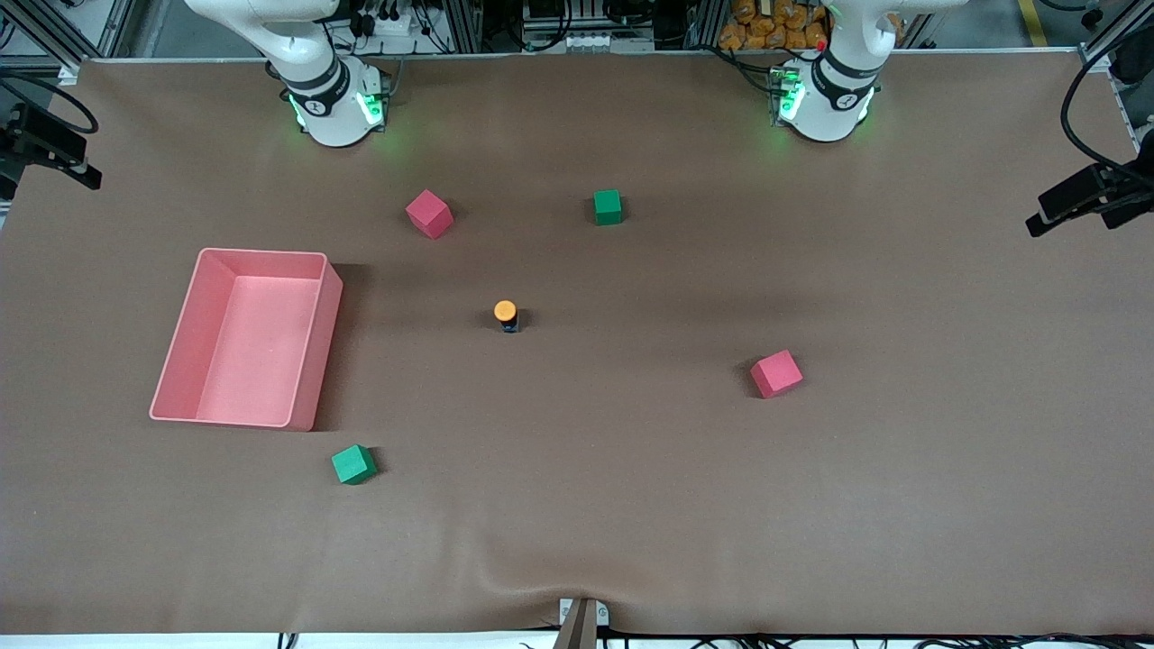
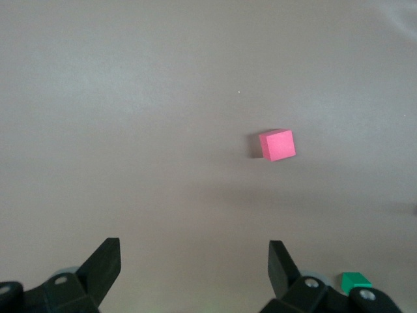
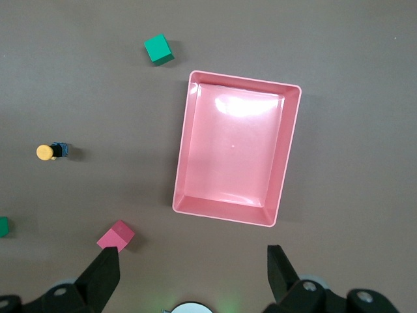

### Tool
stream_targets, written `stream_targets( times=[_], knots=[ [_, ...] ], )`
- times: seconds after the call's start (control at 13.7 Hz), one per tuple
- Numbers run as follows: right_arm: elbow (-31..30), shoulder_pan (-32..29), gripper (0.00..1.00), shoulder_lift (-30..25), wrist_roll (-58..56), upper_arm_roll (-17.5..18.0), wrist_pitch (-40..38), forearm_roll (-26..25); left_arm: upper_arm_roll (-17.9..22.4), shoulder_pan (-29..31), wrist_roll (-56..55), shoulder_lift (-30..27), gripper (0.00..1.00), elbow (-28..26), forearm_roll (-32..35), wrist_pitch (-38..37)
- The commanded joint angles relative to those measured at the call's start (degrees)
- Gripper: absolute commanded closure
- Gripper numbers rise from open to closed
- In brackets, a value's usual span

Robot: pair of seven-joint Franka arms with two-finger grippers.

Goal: Place and upright button with both arms

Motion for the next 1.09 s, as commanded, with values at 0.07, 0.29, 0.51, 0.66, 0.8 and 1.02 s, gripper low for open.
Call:
stream_targets(
  times=[0.07,0.29,0.51,0.66,0.8,1.02],
  knots=[
    [0.52,-1.19,0.0,-0.11,-0.17,0.7,-0.56,-0.16,-0.48,-0.29,-0.1,-2.12,0.0,-2.13,0.96,-0.5],
    [0.52,-0.92,0.0,-0.11,-0.17,0.79,-0.56,-1.03,-0.83,-2.13,-0.88,-3.78,0.0,-3.09,4.99,-0.59],
    [0.52,-1.01,0.0,-0.11,-0.17,0.79,-0.56,-1.03,-2.59,-2.13,-1.06,-4.49,0.0,-3.27,5.62,-0.5],
    [0.52,-1.1,0.0,-0.11,-0.17,0.79,-0.65,-1.03,-2.77,-2.22,-1.06,-4.58,0.0,-3.0,5.62,-0.5],
    [0.52,-1.1,0.0,-0.11,-0.17,0.79,-0.74,-0.95,-3.2,-2.05,-0.89,-3.97,0.0,-2.57,5.62,-0.59],
    [0.34,-1.01,0.0,-0.03,-0.17,0.79,-0.74,-0.95,-4.26,-1.43,-0.89,-3.18,0.0,-2.21,5.44,-0.59]
  ],
)
